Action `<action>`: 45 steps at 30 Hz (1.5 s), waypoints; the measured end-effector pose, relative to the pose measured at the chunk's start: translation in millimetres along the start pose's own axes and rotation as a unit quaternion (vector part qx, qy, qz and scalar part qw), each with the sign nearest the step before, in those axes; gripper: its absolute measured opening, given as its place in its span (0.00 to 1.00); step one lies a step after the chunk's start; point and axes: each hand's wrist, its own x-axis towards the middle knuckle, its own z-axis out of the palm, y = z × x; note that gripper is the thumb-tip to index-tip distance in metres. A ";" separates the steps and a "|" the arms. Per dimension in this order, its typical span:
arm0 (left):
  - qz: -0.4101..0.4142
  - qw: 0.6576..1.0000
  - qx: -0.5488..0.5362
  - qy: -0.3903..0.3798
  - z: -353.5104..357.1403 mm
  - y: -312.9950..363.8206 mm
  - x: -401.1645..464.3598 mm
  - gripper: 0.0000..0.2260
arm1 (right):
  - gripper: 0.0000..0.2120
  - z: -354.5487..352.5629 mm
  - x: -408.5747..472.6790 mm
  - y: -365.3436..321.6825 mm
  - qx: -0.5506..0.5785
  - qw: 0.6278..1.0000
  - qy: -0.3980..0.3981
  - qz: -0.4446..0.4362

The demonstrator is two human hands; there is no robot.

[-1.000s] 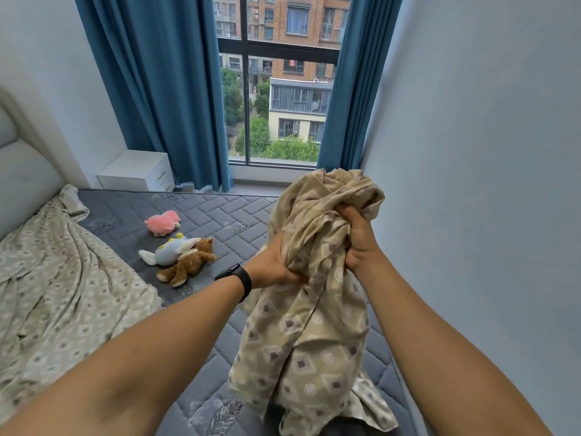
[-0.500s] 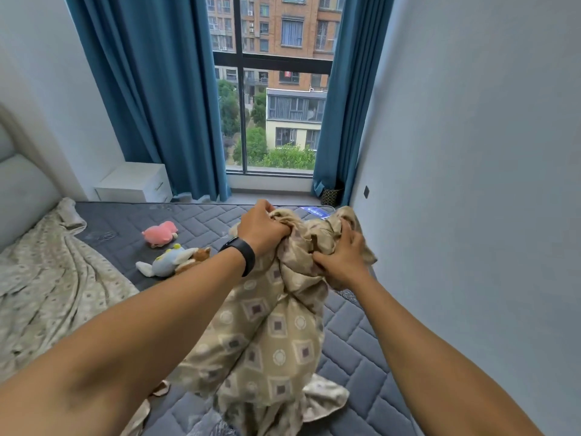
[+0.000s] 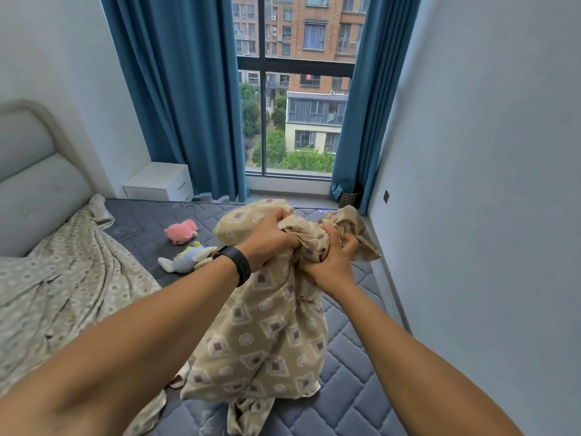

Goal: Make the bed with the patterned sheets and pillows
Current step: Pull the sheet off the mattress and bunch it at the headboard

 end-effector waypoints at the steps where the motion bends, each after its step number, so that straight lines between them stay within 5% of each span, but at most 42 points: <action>1: 0.004 1.000 0.002 -0.006 -1.3 1.7 -1.0 0.20 | 0.45 1.3 3.5 -0.2 -0.002 1.000 0.012 -0.015; 7: 0.042 0.996 -0.047 -0.060 2.3 -0.2 -6.9 0.22 | 0.42 -13.1 27.3 11.9 0.075 0.995 0.066 -0.003; 14: 0.060 0.997 -0.039 -0.019 6.9 -3.3 -5.8 0.18 | 0.37 -12.5 16.3 8.4 0.057 0.998 -0.031 -0.012; 20: 0.078 0.990 -0.017 -0.115 -14.7 25.2 3.2 0.14 | 0.44 -6.1 5.0 -4.9 0.013 0.996 -0.069 -0.062; 28: 0.067 0.989 0.005 -0.130 -16.2 38.1 12.4 0.18 | 0.18 1.3 11.3 -29.4 0.065 0.993 0.097 -0.018; 30: 0.057 0.992 -0.002 -0.111 -18.1 31.1 12.1 0.18 | 0.19 -3.5 20.4 -21.7 0.045 0.992 0.116 0.023; 36: 0.082 0.986 0.146 -0.005 -54.2 -18.0 6.2 0.43 | 0.30 -35.3 58.3 15.3 -0.026 0.985 0.162 0.055; 40: -0.043 0.941 0.328 -0.073 -69.7 -98.3 -0.9 0.66 | 0.13 -62.0 73.0 -14.3 -0.040 0.975 0.217 0.032; 42: -0.038 0.936 0.339 -0.088 -59.4 -140.6 8.4 0.69 | 0.13 -71.7 84.6 -22.8 0.128 0.968 0.213 0.040; 45: -0.023 0.984 0.160 -0.069 -23.4 -114.5 2.1 0.56 | 0.12 -81.2 93.6 -38.3 0.144 0.965 0.212 0.049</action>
